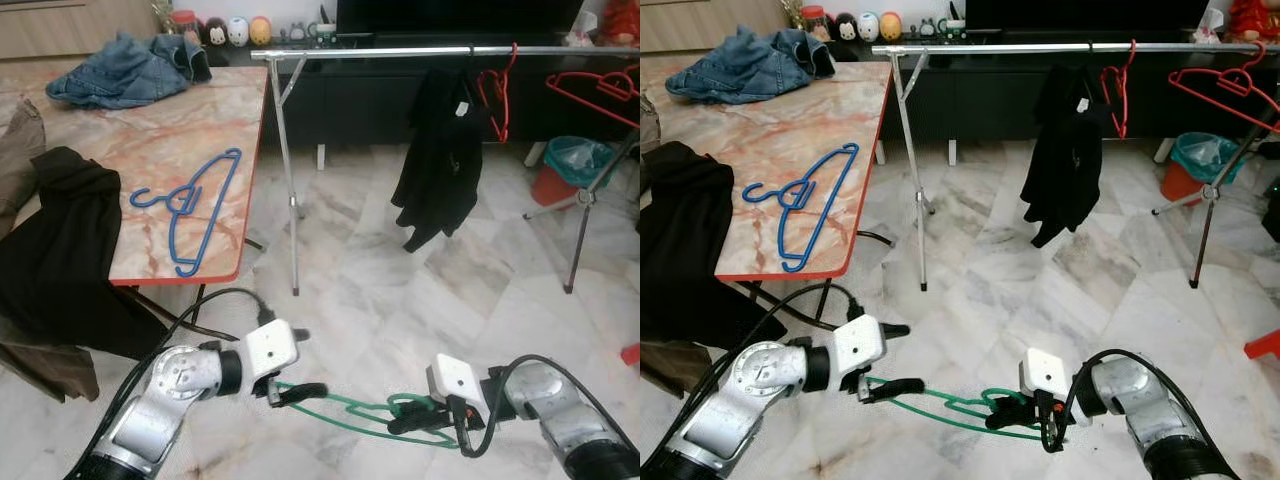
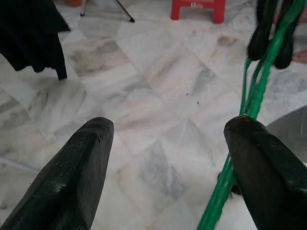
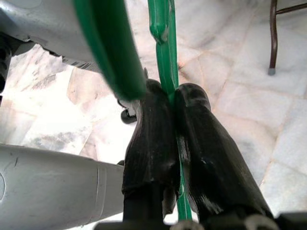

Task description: Hang hanger

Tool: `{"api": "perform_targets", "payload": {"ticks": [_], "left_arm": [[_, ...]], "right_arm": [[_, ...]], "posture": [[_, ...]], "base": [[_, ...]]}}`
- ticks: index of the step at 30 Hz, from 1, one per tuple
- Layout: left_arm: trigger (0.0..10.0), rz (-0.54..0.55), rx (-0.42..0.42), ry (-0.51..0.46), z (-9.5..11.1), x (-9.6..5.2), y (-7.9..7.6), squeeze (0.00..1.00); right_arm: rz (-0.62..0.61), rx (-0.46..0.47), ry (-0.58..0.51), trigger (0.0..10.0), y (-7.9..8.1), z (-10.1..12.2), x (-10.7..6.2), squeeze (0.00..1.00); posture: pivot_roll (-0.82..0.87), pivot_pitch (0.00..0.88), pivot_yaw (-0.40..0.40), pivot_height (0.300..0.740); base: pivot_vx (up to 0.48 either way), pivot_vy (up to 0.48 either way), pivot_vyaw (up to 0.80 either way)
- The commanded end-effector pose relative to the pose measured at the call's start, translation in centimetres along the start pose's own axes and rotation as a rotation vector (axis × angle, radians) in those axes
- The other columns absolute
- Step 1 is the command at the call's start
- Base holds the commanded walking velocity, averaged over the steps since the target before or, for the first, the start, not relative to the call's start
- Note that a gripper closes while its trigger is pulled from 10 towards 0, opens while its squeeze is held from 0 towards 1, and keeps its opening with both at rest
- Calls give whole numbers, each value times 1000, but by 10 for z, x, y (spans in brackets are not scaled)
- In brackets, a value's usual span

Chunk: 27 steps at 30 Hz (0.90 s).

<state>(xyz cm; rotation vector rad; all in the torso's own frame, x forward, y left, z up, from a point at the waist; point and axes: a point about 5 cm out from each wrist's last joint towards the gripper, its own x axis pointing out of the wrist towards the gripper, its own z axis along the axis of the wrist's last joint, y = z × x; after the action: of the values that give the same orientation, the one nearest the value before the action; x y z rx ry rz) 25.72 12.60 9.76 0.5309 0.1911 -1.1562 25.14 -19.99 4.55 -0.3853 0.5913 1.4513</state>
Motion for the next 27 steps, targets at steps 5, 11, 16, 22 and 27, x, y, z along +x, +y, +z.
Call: {"api": "perform_targets", "payload": {"ticks": [5,11,16,22,27], "left_arm": [[10000,80,25,33,1,-13,24,0],[10000,92,81,18,10,-3,49,0],[10000,60,93,-5,17,19,51,0],[10000,-3,62,-34,15,53,31,0],[10000,-1,-27,-110,18,52,26,0]], "right_arm": [[-24,-30,24,10000,-5,7,-2,0],[-69,-65,-27,10000,-14,21,-7,0],[-93,-82,-78,10000,-15,30,-11,0],[-98,-85,-53,10000,-13,30,-7,0],[-111,-68,25,10000,-13,22,-4,0]], "posture": [[24,49,5,740],[11,0,31,740],[34,0,14,740],[19,0,-23,740],[18,25,-21,740]], "base": [[0,0,0],[0,0,0],[0,0,0],[0,0,0],[0,0,0]]}}
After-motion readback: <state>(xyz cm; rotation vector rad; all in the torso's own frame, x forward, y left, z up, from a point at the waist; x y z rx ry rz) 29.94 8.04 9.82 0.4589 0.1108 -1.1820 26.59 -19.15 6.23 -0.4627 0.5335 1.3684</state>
